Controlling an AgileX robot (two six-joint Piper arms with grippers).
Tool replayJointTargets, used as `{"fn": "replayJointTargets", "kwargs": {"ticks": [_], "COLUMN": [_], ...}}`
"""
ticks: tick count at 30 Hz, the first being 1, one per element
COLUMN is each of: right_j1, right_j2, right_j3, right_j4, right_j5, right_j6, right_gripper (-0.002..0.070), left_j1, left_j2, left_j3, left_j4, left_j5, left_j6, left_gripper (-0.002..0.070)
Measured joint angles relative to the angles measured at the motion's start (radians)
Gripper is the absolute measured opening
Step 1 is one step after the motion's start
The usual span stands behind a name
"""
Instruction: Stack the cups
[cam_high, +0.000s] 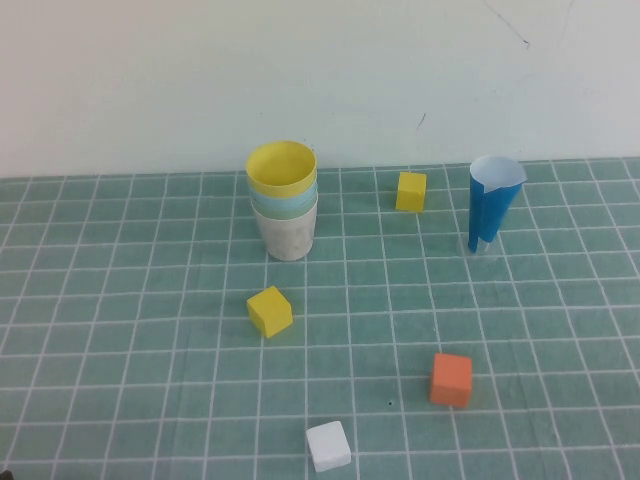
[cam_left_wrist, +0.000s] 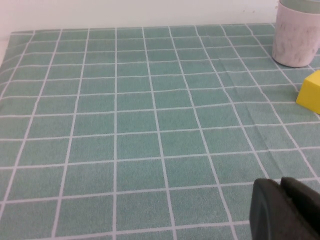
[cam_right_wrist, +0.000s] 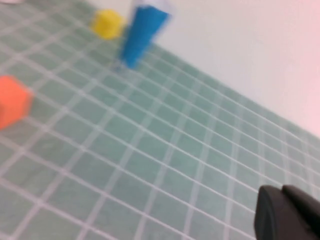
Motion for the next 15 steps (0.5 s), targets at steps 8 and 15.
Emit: {"fn": "replayJointTargets", "kwargs": {"ticks": [8,15], "right_j1": [-0.223,-0.243], "right_j2": [-0.112,-0.118], "right_j3": [0.218,0.219], "right_j4": [0.056,0.087], "right_j5": [-0.103,-0.079], "right_j6": [0.023,0.023], "right_gripper": [-0.0001,-0.0001], "left_j1": [0.0,0.0], "left_j2": [0.0,0.0], "left_j3": [0.0,0.0], "left_j4": [0.0,0.0], "left_j5": [0.0,0.0], "left_j6": [0.0,0.0], "left_gripper": [-0.0002,-0.0002]}}
